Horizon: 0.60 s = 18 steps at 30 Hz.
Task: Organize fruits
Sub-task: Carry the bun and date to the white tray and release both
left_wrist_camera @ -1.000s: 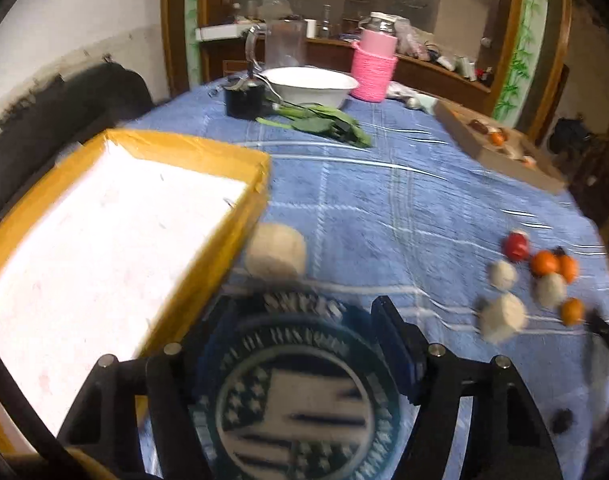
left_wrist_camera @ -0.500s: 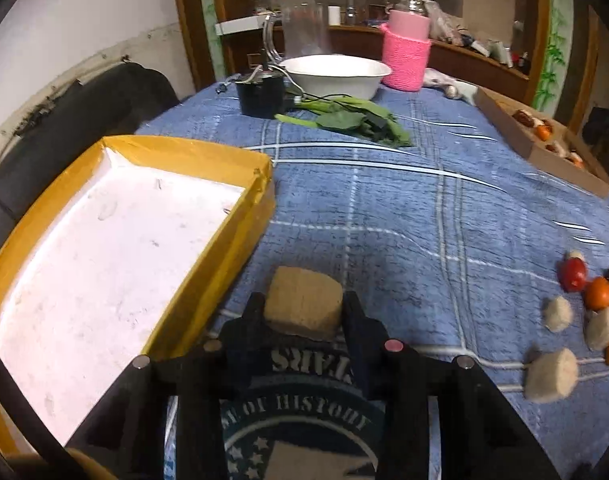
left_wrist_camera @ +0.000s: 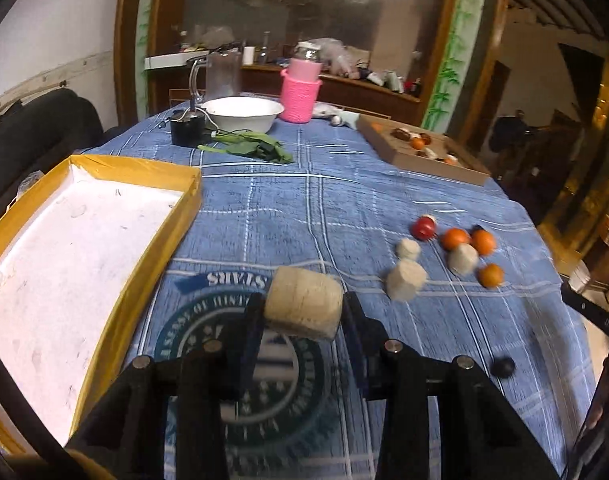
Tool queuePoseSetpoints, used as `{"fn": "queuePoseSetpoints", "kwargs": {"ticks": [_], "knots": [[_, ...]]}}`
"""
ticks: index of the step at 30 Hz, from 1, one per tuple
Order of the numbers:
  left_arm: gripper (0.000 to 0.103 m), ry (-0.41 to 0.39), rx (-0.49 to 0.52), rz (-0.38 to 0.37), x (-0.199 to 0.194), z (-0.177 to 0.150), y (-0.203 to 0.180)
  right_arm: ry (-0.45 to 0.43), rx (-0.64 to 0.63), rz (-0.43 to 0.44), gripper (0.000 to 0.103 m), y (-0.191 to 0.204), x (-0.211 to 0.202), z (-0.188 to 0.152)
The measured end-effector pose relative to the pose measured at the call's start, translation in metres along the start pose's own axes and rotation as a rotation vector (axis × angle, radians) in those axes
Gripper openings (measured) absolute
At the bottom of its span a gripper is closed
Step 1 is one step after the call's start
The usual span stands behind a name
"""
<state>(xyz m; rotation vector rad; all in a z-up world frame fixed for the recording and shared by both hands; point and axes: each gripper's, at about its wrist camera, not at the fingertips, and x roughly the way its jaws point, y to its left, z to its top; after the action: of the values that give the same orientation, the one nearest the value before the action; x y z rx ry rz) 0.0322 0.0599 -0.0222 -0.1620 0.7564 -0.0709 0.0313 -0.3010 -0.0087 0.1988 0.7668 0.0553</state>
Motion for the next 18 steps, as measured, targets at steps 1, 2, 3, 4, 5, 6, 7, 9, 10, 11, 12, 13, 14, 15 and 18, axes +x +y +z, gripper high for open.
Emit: {"fn": "queuePoseSetpoints", "kwargs": {"ticks": [1,2,3,4,5,6,7,9,10,11,12,13,14,15,18], "knots": [[0.041,-0.001,0.001,-0.009,-0.004,-0.001,0.002,-0.011,-0.012,0.004,0.019,0.006,-0.008,-0.003],[0.041,-0.003,0.002,-0.012,-0.008,-0.003,0.004,-0.017,-0.019,0.013,0.019,0.009,-0.012,-0.005],[0.041,-0.009,-0.001,-0.014,-0.013,-0.004,0.007,-0.020,-0.026,0.025,0.019,0.015,-0.017,-0.006],[0.041,-0.017,-0.003,-0.014,-0.019,-0.005,0.011,-0.023,-0.036,0.033,0.019,0.021,-0.021,-0.008],[0.041,-0.024,-0.005,-0.011,-0.026,-0.007,0.014,-0.025,-0.040,0.042,0.019,0.025,-0.024,-0.009],[0.041,-0.030,-0.009,-0.006,-0.030,-0.008,0.018,-0.029,-0.047,0.059,0.019,0.033,-0.028,-0.010],[0.041,-0.037,-0.014,-0.001,-0.037,-0.008,0.024,-0.029,-0.053,0.073,0.019,0.039,-0.030,-0.011],[0.041,-0.058,-0.026,0.013,-0.051,-0.008,0.035,-0.031,-0.085,0.106,0.019,0.059,-0.032,-0.013],[0.041,-0.072,-0.031,0.028,-0.058,-0.007,0.041,-0.031,-0.097,0.122,0.019,0.067,-0.033,-0.013],[0.041,-0.082,-0.037,0.042,-0.064,-0.007,0.047,-0.030,-0.113,0.145,0.019,0.079,-0.033,-0.014],[0.041,-0.095,-0.049,0.052,-0.071,-0.006,0.053,-0.029,-0.127,0.165,0.018,0.090,-0.032,-0.014],[0.041,-0.110,-0.059,0.061,-0.078,-0.005,0.061,-0.029,-0.137,0.183,0.018,0.098,-0.032,-0.015],[0.041,-0.120,-0.068,0.080,-0.084,-0.004,0.067,-0.027,-0.150,0.204,0.019,0.108,-0.032,-0.016],[0.041,-0.129,-0.079,0.098,-0.089,-0.003,0.075,-0.027,-0.164,0.226,0.019,0.121,-0.031,-0.016],[0.041,-0.152,-0.107,0.155,-0.100,-0.001,0.099,-0.025,-0.194,0.279,0.018,0.149,-0.032,-0.017]]}}
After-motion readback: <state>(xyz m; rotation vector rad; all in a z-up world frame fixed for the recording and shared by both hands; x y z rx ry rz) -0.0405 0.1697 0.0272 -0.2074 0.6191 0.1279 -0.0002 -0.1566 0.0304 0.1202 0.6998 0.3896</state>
